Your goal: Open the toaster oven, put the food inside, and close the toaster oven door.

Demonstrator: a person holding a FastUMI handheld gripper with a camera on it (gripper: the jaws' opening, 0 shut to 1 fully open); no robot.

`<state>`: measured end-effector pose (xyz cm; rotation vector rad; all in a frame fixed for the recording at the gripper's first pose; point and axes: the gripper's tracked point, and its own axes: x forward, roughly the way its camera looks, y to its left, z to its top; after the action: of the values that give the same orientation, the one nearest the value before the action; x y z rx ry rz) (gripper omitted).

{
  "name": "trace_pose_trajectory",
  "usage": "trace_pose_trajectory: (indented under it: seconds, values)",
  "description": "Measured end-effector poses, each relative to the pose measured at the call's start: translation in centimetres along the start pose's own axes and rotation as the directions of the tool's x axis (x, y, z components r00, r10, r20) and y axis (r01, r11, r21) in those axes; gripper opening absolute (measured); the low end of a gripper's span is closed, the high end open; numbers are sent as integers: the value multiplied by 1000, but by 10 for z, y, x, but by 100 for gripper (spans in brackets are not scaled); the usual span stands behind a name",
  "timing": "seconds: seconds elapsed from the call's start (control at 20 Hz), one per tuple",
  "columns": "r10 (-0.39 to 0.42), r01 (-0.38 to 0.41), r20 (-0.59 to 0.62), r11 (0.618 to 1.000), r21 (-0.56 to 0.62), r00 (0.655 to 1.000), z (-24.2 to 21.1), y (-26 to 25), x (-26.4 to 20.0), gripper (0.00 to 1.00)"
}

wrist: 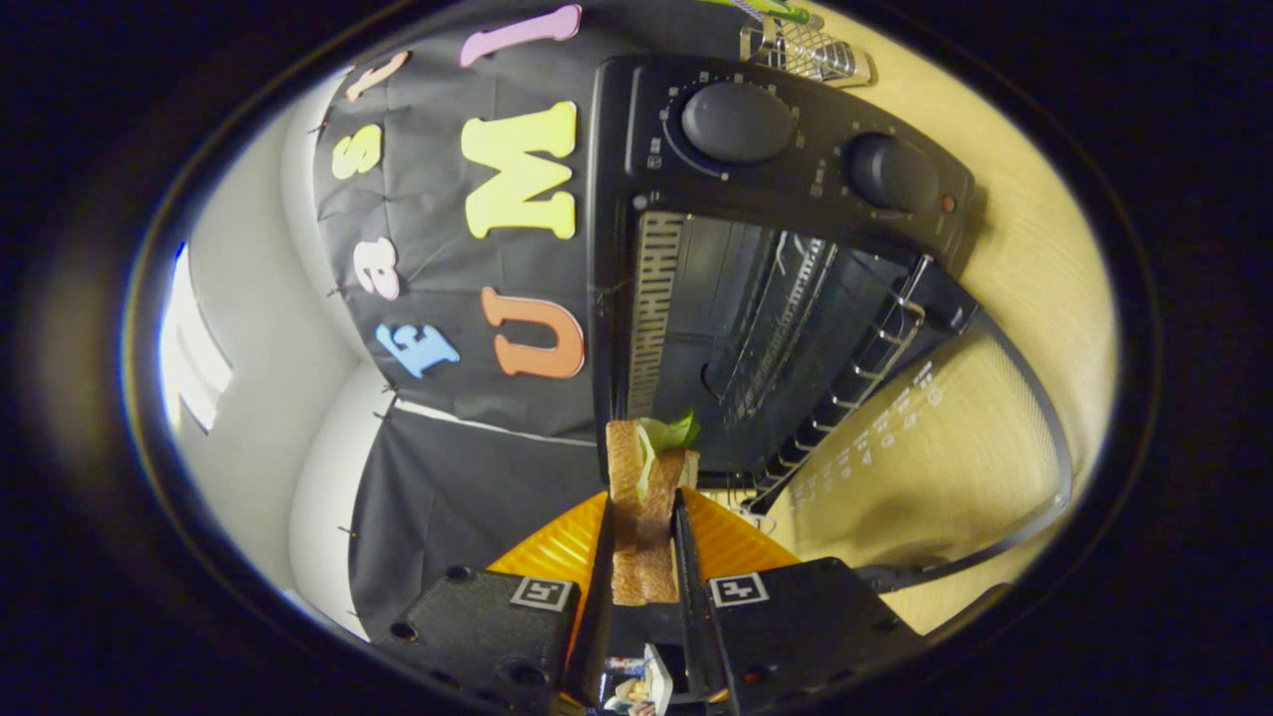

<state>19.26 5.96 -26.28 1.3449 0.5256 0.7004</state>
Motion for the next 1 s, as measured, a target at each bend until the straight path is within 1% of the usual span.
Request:
trace_pose_trajectory:
  seconds: [0.1, 0.15, 0.25, 0.4, 0.5, 0.6, 0.7, 0.85, 0.9, 1.0]
  values:
    - [-3, 5, 89, 1000, -22, 996, 22, -6, 5, 36]
    - [5, -1, 152, 1000, -31, 988, 37, -5, 5, 37]
    - [9, -2, 216, 999, -32, 976, 48, -15, 13, 36]
    - [-29, 40, 235, 998, -40, 972, 50, -30, 31, 37]
    - [-10, 33, 224, 994, -100, 975, 43, -26, 40, 37]
    - [-12, 43, 245, 992, -120, 969, 43, -22, 48, 37]
    - [-69, 117, 282, 981, -157, 957, 51, -34, 52, 37]
    - [-82, 156, 310, 963, -222, 947, 60, -34, 52, 37]
    - [-100, 180, 304, 952, -249, 947, 61, -37, 55, 37]
    - [-164, 260, 295, 911, -321, 941, 58, -48, 58, 38]
